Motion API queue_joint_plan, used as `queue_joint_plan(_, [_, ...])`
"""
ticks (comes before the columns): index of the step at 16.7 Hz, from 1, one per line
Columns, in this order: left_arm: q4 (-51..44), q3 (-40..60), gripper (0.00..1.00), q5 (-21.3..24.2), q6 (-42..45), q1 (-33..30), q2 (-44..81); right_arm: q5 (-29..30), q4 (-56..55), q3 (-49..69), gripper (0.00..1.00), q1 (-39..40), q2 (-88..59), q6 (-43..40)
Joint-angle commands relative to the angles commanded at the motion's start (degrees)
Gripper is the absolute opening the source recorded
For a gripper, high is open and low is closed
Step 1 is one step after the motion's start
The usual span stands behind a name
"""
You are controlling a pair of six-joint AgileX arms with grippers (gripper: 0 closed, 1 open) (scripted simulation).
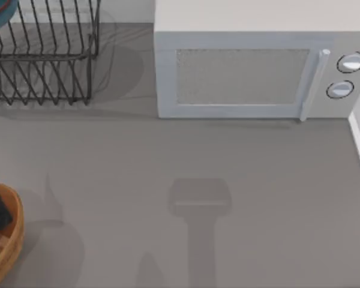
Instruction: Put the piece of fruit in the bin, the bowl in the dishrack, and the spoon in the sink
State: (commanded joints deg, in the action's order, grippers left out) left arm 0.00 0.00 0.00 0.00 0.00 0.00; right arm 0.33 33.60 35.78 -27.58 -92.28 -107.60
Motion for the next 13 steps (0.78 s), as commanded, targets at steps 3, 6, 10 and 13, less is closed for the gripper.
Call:
queue_joint_plan(3, [0.00, 0.00, 1.00, 0.00, 0.00, 0.00, 0.00, 1.41, 5.73, 2.25, 0.00, 0.45, 4.07, 2.37])
queue_joint_plan(6, [0.00, 0.00, 1.00, 0.00, 0.00, 0.00, 0.00, 1.43, 8.01, 4.05, 0.00, 0.38, 4.87, 2.00])
queue_joint_plan(10, [0.00, 0.00, 1.00, 0.00, 0.00, 0.00, 0.00, 1.44, 19.26, 10.45, 0.00, 0.32, 8.53, 1.50])
queue_joint_plan(13, [0.00, 0.00, 1.00, 0.00, 0.00, 0.00, 0.00, 1.44, 28.22, 15.63, 0.00, 0.18, 11.83, 1.59])
